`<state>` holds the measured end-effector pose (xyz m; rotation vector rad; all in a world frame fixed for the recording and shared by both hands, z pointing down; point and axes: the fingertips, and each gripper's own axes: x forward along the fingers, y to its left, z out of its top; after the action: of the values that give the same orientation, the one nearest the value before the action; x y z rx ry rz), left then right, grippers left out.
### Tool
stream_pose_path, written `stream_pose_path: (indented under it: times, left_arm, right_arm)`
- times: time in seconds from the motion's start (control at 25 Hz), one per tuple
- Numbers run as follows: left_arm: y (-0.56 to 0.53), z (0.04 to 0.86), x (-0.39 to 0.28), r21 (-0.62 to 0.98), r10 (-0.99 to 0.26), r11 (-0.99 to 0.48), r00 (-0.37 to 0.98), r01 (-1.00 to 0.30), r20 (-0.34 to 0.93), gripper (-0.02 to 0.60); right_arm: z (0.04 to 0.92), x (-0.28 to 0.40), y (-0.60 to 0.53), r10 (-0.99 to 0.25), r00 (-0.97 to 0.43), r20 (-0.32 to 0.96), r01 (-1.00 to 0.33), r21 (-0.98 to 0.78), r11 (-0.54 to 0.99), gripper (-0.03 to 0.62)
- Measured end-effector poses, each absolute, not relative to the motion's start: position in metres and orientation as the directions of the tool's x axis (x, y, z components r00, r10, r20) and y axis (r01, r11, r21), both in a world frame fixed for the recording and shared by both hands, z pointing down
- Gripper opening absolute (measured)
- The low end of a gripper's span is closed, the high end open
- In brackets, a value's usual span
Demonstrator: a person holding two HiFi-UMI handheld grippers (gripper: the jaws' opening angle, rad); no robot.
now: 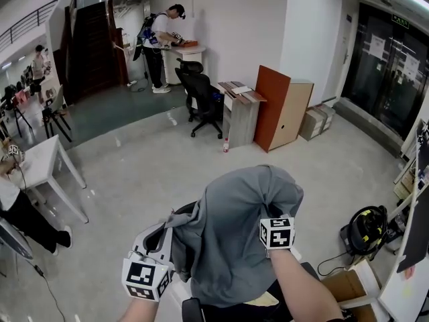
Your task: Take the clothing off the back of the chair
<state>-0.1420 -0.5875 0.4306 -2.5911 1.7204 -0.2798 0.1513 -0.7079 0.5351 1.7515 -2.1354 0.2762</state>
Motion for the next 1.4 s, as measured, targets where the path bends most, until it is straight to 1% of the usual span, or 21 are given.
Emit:
stream_pose_path:
  times: [0.04,0.08,0.24,0.36,0.56,0.8,0.92,1.08,1.4]
  left_arm:
    - [-0.587,0.431,-0.144,-0.107,-0.916,-0.393,0.378,-0.913,0.136,0.009]
    - [-0.587,0.43,-0.145,-0.098,-0.916,-0.393,0.379,-0.914,0.132,0.009]
    - [-0.582,0.419,-0.145,-0.069,-0.912,-0.406,0.399,-0.911,0.094,0.009]
    - [-0.579,0.393,-0.151,-0.062,-0.911,-0.411,0.41,-0.909,0.027,0.008]
    - [-0.566,0.342,-0.165,-0.08,-0.9,-0.424,0.43,-0.902,-0.077,0.008]
    - [-0.542,0.341,-0.157,-0.074,-0.864,-0.487,0.493,-0.87,-0.1,0.008]
    - [-0.536,0.342,-0.157,-0.07,-0.851,-0.511,0.516,-0.857,-0.096,0.008]
    - [-0.524,0.333,-0.156,-0.074,-0.843,-0.522,0.528,-0.849,-0.107,0.008]
    - [-0.465,0.323,-0.127,-0.101,-0.84,-0.52,0.529,-0.848,-0.12,0.009]
  right_arm:
    - [0.531,0.148,-0.706,-0.904,-0.173,0.392,-0.972,0.079,0.221,0.047]
    - [0.526,0.145,-0.702,-0.905,-0.189,0.382,-0.97,0.072,0.233,0.041]
    - [0.502,0.138,-0.673,-0.913,-0.26,0.314,-0.962,-0.001,0.273,0.034]
    - [0.464,0.129,-0.648,-0.922,-0.319,0.221,-0.947,-0.046,0.317,0.032]
    - [0.381,0.099,-0.6,-0.91,-0.408,0.066,-0.913,-0.015,0.408,0.031]
    - [0.335,0.047,-0.532,-0.86,-0.509,-0.043,-0.86,0.052,0.507,0.031]
    - [0.323,0.038,-0.51,-0.853,-0.517,-0.07,-0.856,0.048,0.515,0.032]
    - [0.315,0.044,-0.487,-0.856,-0.508,-0.091,-0.861,0.03,0.508,0.032]
    - [0.309,0.086,-0.413,-0.864,-0.487,-0.128,-0.872,0.017,0.489,0.032]
